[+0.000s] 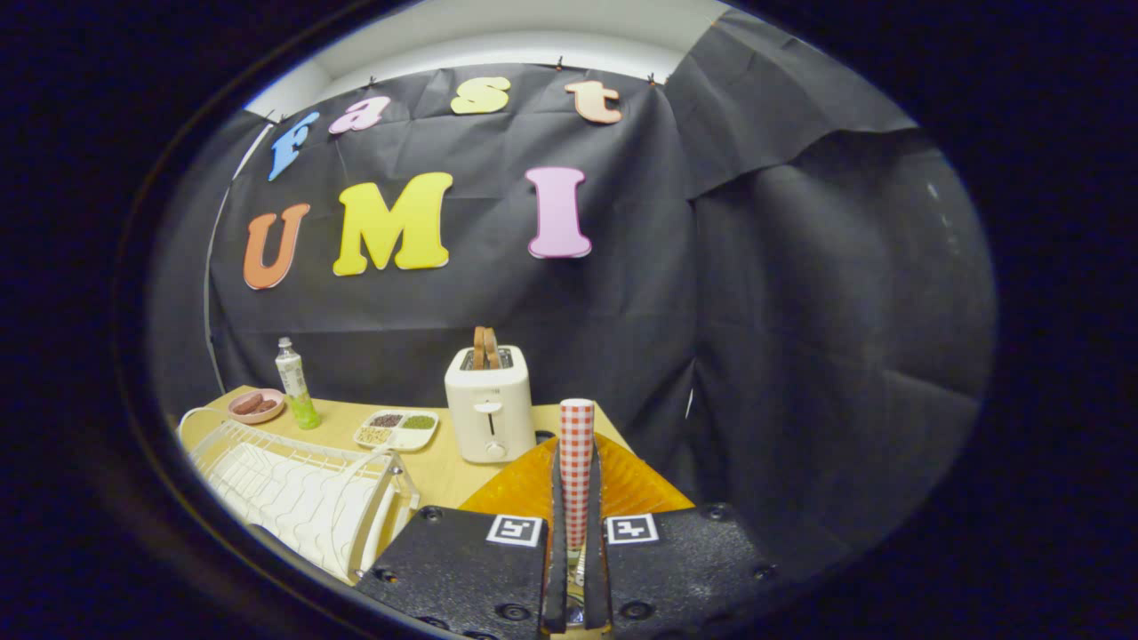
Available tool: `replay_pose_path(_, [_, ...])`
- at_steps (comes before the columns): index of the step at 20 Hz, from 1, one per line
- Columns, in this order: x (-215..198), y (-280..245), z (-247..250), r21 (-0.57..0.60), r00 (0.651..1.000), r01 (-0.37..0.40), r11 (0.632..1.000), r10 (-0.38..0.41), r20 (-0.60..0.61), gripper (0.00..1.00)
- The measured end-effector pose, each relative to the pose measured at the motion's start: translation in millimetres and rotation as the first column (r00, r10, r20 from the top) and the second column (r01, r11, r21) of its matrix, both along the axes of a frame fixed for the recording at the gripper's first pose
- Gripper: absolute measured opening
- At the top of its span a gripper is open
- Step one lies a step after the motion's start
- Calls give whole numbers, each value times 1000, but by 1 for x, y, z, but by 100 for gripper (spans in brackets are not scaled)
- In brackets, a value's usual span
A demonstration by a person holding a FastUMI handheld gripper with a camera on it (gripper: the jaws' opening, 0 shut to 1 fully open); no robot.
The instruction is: Take the plate from the dish rack, then take the spoon from the basket and place it into the plate.
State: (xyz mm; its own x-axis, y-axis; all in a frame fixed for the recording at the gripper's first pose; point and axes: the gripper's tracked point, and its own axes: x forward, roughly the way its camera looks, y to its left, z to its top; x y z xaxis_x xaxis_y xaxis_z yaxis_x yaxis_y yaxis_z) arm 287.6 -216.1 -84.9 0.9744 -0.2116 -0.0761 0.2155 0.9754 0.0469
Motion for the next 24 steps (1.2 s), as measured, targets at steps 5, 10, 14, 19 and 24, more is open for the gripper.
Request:
replay_pose_path(5, [-52, 30, 59, -28, 993, -14, 1000, 17, 121, 13])
replay_pose_path(10, [-114, 82, 87, -79, 977, -106, 991, 119, 176, 13])
replay_pose_path(14, [-147, 119, 77, -80, 977, -145, 986, 155, 148, 14])
replay_pose_path(19, [-172, 177, 46, -107, 966, -197, 975, 211, 147, 14])
replay_pose_path(24, [-169, 254, -13, -57, 953, -279, 959, 283, 104, 14])
